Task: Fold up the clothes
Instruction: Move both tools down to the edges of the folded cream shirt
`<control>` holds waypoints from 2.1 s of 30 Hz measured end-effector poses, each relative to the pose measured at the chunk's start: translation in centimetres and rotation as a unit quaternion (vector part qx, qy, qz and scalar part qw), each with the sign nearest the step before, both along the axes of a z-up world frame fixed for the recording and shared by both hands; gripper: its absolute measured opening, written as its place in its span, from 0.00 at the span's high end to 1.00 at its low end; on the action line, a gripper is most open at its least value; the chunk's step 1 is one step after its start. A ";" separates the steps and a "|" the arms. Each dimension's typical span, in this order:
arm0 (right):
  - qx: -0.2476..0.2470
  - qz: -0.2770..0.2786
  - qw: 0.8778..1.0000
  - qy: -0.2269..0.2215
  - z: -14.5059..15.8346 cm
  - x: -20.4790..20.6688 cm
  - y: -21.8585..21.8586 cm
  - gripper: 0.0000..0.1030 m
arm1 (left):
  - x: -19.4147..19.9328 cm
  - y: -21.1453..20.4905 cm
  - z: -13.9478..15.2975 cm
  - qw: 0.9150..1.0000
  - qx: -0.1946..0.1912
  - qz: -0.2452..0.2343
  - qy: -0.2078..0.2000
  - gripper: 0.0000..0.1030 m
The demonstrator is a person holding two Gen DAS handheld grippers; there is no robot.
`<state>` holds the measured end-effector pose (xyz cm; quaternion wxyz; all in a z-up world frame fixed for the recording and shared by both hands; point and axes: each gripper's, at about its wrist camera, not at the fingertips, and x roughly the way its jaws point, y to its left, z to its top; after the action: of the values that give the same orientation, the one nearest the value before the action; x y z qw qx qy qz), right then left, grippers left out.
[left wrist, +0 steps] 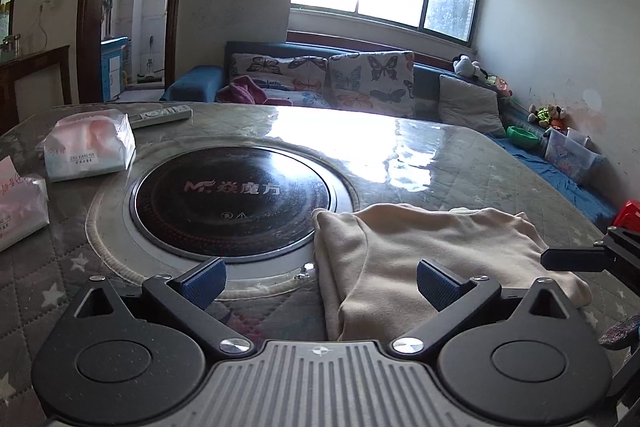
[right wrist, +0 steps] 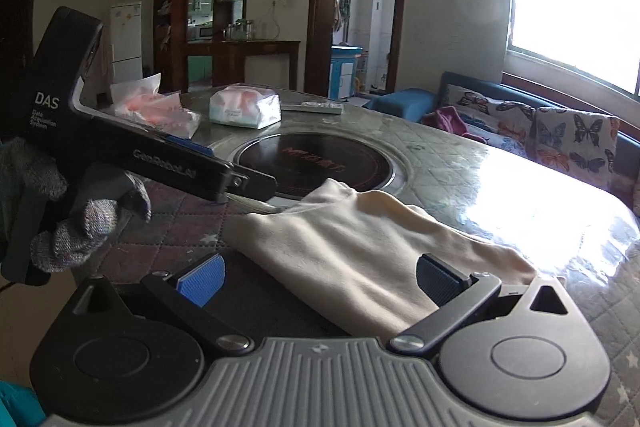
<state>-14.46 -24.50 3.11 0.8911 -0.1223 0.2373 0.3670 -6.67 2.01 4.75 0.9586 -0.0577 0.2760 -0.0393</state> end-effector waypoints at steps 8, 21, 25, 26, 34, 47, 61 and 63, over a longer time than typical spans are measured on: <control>-0.012 0.000 1.000 0.003 0.0 -0.2 0.5 0.00 | 0.3 -1.1 -0.1 1.000 0.026 0.003 0.006 0.00; -0.073 0.039 0.997 -0.011 -0.4 -0.2 3.9 0.05 | 1.3 0.7 -0.6 0.999 0.005 0.022 0.024 0.00; -0.078 0.050 0.996 -0.004 -0.7 0.1 4.7 0.12 | 1.4 2.2 -0.7 0.999 -0.013 0.039 0.023 0.00; -0.073 0.048 0.996 0.000 -0.7 0.3 4.7 0.12 | 1.4 2.3 -0.8 0.999 -0.014 0.038 0.024 0.00; -0.048 0.054 0.994 0.084 -2.9 1.3 4.3 0.15 | 1.9 2.2 -1.8 0.999 -0.014 0.025 0.033 0.01; 0.001 -0.006 0.996 0.085 -2.3 2.5 0.0 0.00 | 3.0 1.2 -2.8 0.998 0.013 0.013 0.054 0.01; -0.072 0.059 0.995 0.020 -1.1 2.2 4.5 0.05 | 3.4 4.6 -1.8 0.995 -0.049 0.047 0.068 0.22; -0.097 0.071 0.993 0.006 -1.3 2.0 6.0 0.12 | 3.4 5.1 -1.9 0.994 -0.067 0.049 0.073 0.31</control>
<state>-12.43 -18.50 1.78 0.8455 -0.2221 0.2678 0.4051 -3.30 7.15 2.84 0.9307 -0.1377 0.3387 -0.0058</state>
